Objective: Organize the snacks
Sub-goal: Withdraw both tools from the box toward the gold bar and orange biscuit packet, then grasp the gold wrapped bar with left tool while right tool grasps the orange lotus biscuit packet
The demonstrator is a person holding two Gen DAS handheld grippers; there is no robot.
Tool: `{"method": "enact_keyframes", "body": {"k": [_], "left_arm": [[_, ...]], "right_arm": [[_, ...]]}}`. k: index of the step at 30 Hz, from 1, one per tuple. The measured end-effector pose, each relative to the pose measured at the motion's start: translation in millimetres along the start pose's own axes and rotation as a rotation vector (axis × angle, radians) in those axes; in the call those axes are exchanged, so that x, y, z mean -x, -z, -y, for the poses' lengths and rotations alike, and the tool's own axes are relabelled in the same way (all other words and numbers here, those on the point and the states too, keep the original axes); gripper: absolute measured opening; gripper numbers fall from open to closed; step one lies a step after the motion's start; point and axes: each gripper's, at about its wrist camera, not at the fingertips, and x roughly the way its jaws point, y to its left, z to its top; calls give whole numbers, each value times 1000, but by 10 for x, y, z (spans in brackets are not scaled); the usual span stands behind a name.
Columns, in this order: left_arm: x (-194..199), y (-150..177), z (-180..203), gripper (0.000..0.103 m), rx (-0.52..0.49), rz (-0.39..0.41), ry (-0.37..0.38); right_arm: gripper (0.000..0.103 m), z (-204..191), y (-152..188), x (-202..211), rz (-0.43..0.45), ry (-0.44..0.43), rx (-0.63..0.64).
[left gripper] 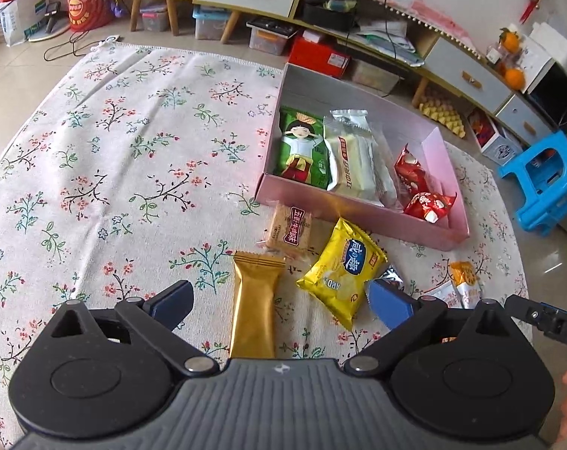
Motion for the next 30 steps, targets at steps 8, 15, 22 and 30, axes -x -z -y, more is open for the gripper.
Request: {"method": "enact_keyframes", "body": {"k": [8, 15, 22, 30], "left_arm": [[-69, -35, -143, 100, 31, -7, -40], [-256, 21, -83, 100, -23, -47, -58], [-405, 145, -27, 98, -86, -95, -86], [-459, 192, -19, 89, -117, -103, -93]], "right_arm": [[93, 299, -26, -107, -35, 16, -171], [93, 548, -33, -260, -62, 61, -289], [93, 508, -2, -349, -67, 72, -259], [87, 207, 19, -585, -70, 62, -102]]}}
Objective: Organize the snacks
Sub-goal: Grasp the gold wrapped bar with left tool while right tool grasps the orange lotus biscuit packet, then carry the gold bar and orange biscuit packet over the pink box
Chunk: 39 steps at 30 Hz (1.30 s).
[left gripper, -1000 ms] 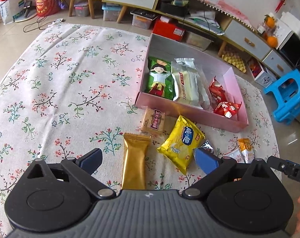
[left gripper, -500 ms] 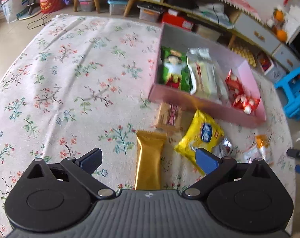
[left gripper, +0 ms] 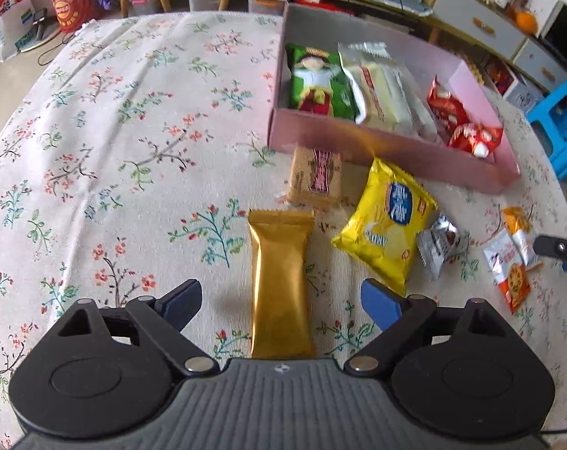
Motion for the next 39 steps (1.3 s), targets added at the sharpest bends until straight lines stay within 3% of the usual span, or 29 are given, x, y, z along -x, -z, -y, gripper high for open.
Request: {"method": "enact_keyframes", "body": {"k": [6, 8, 12, 13, 18, 31, 39], "left_arm": [[-35, 23, 39, 75, -33, -2, -3], [-34, 20, 75, 62, -53, 10, -10], [-10, 1, 80, 30, -58, 16, -2], [-8, -8, 76, 28, -55, 12, 3], [8, -1, 101, 28, -59, 2, 23], [154, -86, 65, 28, -43, 41, 60], [288, -164, -6, 28, -11, 82, 76]], "right_arm": [[78, -124, -15, -130, 39, 13, 86], [73, -149, -7, -210, 25, 29, 106], [48, -181, 8, -258, 21, 44, 131], [45, -189, 14, -248, 19, 38, 133], [38, -171, 27, -185, -16, -16, 67], [38, -27, -81, 71, 12, -98, -78], [38, 164, -137, 92, 14, -95, -175]]}}
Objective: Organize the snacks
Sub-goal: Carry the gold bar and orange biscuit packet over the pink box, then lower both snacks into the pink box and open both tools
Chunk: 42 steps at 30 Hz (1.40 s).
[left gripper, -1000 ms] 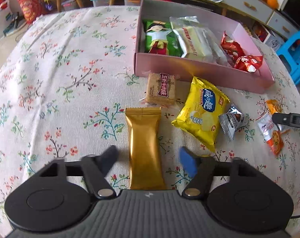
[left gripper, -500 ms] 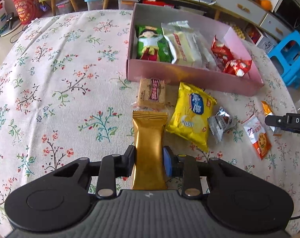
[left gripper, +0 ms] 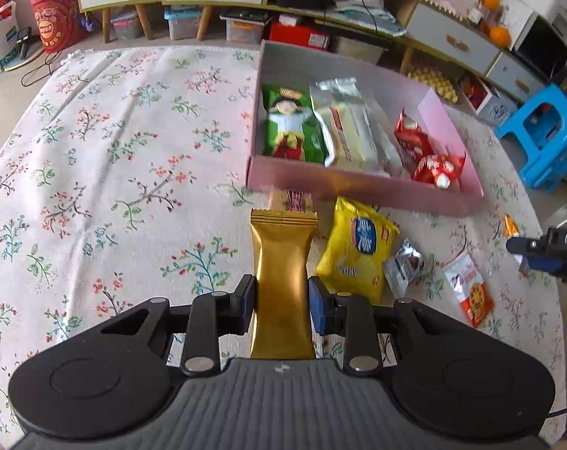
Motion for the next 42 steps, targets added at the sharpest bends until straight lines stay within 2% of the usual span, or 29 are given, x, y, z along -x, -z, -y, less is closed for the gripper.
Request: {"method": "enact_keyframes", "body": {"k": [8, 14, 23, 33, 37, 42], "left_arm": [[102, -189, -159, 28, 58, 65, -2], [139, -369, -178, 28, 84, 134, -6], [122, -622, 39, 28, 88, 203, 61], [-96, -880, 340, 28, 65, 239, 167], [-225, -946, 388, 28, 51, 239, 171], [-368, -961, 416, 28, 31, 232, 166]], "right_arm": [[38, 161, -148, 128, 34, -17, -76], [38, 152, -278, 184, 59, -20, -88], [38, -96, -539, 265, 108, -43, -39], [38, -369, -710, 73, 98, -120, -11], [38, -486, -742, -12, 81, -161, -5], [38, -754, -713, -131, 63, -198, 64]]}}
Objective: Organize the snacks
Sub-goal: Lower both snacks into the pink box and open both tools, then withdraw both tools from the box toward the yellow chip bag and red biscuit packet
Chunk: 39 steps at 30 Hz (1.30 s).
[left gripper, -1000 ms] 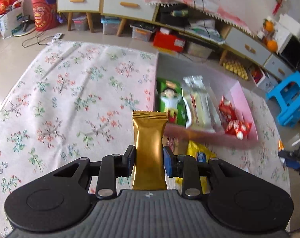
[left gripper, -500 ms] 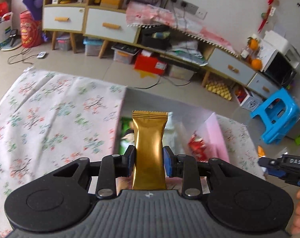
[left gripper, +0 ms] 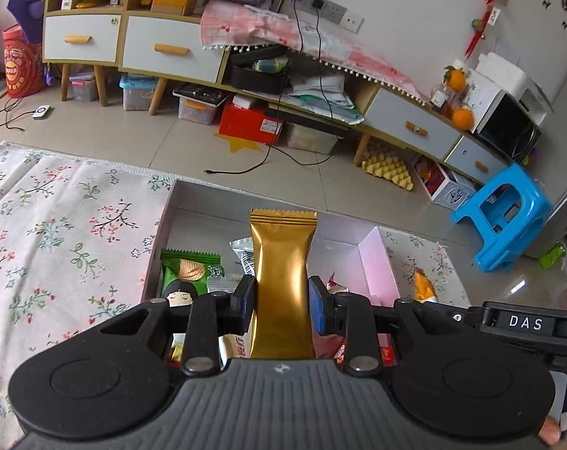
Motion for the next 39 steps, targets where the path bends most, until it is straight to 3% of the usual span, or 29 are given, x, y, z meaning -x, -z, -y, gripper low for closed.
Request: {"method": "enact_keyframes", "body": {"k": [6, 8, 9, 11, 17, 22, 31, 32, 35, 39], "left_arm": [[-59, 26, 42, 28, 22, 14, 41], [-59, 56, 82, 41, 15, 16, 52], [-46, 66, 90, 45, 11, 13, 57], [-14, 63, 72, 48, -3, 9, 56], [116, 80, -74, 49, 17, -3, 1], [267, 158, -113, 61, 12, -26, -70], [579, 383, -88, 70, -49, -88, -146], [640, 427, -65, 70, -53, -96, -149], [786, 560, -8, 75, -84, -91, -110], [745, 667, 18, 77, -146, -103, -123]], "right_arm": [[40, -190, 17, -160, 6, -19, 32], [41, -196, 29, -160, 22, -20, 21], [49, -190, 31, -157, 20, -16, 12], [54, -150, 23, -127, 15, -11, 4], [54, 14, -22, 69, 8, 17, -40], [58, 78, 26, 353, 11, 27, -45], [61, 10, 366, 694, 10, 140, 133], [61, -34, 440, 756, 14, 131, 168], [77, -191, 665, 899, 18, 62, 269], [79, -281, 859, 902, -14, 77, 344]]}}
